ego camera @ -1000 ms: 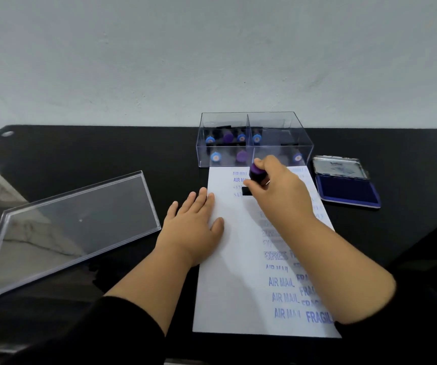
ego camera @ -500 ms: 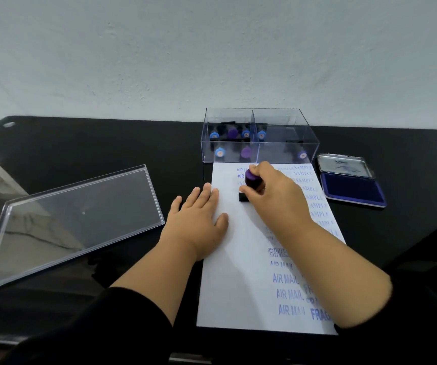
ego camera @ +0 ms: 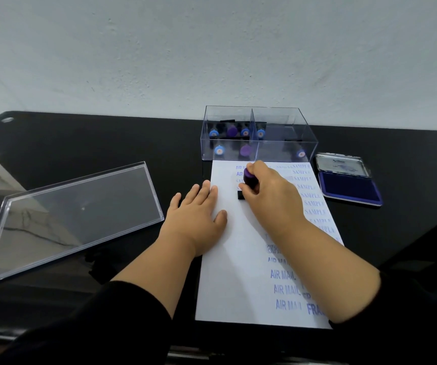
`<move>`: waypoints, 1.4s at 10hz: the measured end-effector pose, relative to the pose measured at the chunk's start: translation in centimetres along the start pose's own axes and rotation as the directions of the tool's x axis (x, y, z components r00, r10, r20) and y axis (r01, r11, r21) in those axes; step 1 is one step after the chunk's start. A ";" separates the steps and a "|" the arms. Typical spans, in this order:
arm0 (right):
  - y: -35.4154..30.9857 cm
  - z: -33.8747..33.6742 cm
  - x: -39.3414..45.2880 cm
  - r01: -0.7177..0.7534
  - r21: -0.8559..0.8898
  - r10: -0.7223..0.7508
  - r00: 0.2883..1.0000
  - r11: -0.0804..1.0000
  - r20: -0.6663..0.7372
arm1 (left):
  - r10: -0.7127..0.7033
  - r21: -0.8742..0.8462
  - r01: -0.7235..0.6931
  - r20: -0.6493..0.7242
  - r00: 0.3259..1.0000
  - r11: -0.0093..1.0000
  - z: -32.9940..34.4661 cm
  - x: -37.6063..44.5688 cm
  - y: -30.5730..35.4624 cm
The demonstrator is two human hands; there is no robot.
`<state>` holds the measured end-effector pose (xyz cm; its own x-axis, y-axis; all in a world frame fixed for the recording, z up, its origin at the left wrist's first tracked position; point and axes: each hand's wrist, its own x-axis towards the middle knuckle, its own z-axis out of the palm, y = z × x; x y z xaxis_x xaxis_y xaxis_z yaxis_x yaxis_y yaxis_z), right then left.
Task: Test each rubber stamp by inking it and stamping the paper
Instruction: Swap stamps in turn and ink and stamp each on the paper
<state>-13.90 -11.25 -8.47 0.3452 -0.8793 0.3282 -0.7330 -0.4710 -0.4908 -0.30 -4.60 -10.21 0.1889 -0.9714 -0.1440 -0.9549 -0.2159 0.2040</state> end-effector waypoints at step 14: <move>3.7 -3.3 0.9 -0.245 0.322 0.299 0.946 0.914 -0.127 | -0.018 -0.017 0.018 -0.002 1.000 1.000 0.0 0.0 0.1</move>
<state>-18.22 -13.54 -7.32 0.0333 -0.9633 0.2663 -0.5663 -0.2377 -0.7892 -0.37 -4.59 -10.18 0.2063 -0.9676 -0.1457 -0.9473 -0.2347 0.2180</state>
